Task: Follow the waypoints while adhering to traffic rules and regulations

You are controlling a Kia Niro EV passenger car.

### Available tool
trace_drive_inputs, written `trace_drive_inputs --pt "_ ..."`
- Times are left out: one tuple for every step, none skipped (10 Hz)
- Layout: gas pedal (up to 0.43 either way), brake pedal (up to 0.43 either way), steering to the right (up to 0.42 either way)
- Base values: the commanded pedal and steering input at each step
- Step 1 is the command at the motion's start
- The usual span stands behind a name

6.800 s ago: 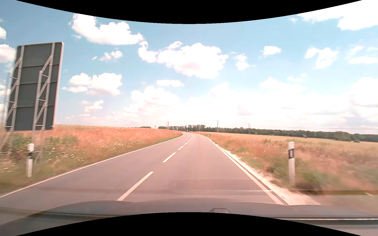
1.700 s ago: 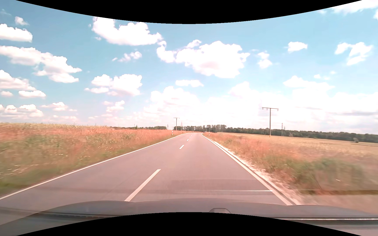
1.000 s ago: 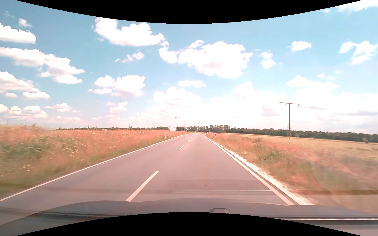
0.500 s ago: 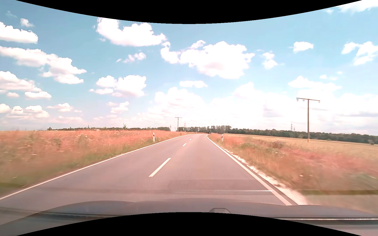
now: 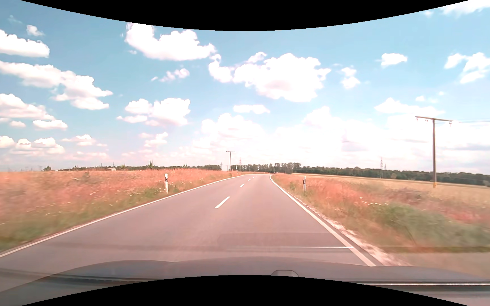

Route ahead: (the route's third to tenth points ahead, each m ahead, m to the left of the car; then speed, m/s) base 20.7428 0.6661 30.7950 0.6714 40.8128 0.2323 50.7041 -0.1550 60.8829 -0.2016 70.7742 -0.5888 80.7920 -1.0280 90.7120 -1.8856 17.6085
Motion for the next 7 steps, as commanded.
trace_drive_inputs --pt "0.067 0.000 -0.005" --pt "0.067 0.000 -0.005" --pt "0.067 0.000 -0.005" --pt "0.067 0.000 -0.005" --pt "0.067 0.000 -0.005" --pt "0.067 0.000 -0.004" --pt "0.067 0.000 -0.004"
